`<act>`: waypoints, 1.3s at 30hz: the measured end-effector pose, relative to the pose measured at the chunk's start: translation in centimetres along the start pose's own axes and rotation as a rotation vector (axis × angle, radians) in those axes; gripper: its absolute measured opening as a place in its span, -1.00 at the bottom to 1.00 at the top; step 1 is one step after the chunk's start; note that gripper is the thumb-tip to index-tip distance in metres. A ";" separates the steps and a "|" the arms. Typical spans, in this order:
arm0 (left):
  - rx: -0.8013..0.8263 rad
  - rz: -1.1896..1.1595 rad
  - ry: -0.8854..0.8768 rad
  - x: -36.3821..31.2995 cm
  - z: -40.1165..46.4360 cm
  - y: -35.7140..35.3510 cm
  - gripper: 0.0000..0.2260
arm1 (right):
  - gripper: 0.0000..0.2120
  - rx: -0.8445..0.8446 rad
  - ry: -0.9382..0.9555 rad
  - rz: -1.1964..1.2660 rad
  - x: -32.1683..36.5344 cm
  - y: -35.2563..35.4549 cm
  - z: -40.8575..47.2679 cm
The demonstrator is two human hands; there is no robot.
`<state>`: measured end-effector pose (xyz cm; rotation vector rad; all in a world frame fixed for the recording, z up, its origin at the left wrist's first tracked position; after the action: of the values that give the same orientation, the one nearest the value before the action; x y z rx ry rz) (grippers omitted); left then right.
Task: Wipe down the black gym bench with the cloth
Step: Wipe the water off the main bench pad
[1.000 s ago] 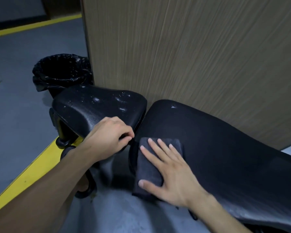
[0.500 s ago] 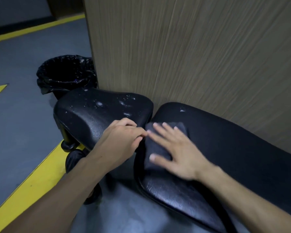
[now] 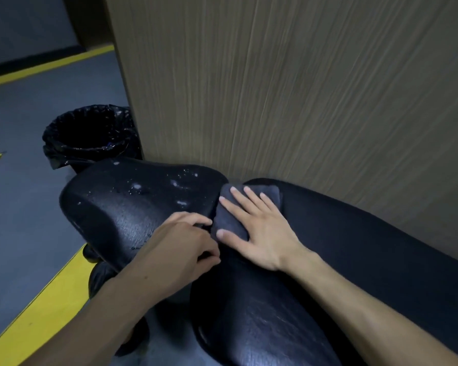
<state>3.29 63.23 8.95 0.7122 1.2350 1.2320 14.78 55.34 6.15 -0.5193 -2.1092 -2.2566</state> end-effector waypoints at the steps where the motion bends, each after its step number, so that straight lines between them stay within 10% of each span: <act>1: 0.006 -0.016 0.008 0.1 0.0 0.1 -0.75 | -0.21 0.001 0.010 0.026 -0.9 0.3 -0.2; 9: 0.032 -0.018 0.104 0.6 -0.4 0.0 -0.89 | -0.21 0.023 -0.298 -0.082 -8.0 1.8 3.1; 27: 0.173 -0.027 0.233 -1.7 -2.5 -0.8 -0.69 | -0.15 -0.084 -0.896 -0.097 -16.7 5.2 -23.5; 39: 0.168 0.005 0.134 4.6 -3.0 3.7 -0.62 | -0.17 -0.023 -0.489 -0.109 -5.4 1.2 -2.5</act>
<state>-1.26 67.89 10.24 0.7646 1.4606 1.2060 19.60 51.61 5.85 -1.0788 -2.3650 -2.4069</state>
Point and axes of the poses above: each hand's wrist, its own z-axis towards the middle knuckle, its own y-axis out of the back of the hand, x = y × z, the point moved 8 cm from there along z, towards the middle knuckle, and after that the axes turned 12 degrees about y, right-handed, at the moved point
